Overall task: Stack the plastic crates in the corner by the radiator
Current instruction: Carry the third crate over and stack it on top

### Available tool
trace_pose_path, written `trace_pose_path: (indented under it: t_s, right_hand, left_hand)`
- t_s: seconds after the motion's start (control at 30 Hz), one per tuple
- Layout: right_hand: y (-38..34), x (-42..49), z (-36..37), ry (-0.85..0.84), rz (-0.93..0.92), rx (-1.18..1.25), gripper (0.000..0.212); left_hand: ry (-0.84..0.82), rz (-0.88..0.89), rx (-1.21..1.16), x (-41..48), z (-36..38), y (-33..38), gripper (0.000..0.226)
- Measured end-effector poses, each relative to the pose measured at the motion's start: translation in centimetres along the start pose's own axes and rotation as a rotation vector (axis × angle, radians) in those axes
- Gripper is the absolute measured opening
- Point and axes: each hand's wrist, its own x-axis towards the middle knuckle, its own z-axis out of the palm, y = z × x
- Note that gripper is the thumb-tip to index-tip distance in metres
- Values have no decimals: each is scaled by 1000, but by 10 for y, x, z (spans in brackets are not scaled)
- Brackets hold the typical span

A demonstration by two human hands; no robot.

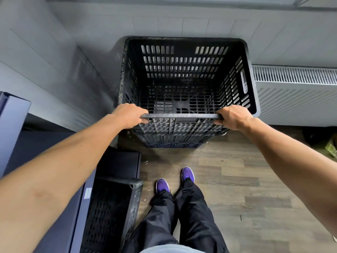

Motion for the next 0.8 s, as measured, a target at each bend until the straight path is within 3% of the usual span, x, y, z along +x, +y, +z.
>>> trace_pose_path:
  t_s: [0.13,0.23,0.53,0.8]
  right_hand:
    - [-5,-2,4,78,3,36,18]
    - [-7,-6,5,160,8,0,14]
    - [-26,-11,11,202,0,-64,15]
    - [-11,-2,4,196,-69,-85,28]
  left_hand:
    - [-8,37,19,2,-2,-2,51]
    - [85,46,54,2,-1,-3,38]
    - [245,-22,62,-9,25,-14,24]
    - [259,-27,-30,-3,31,-14,27]
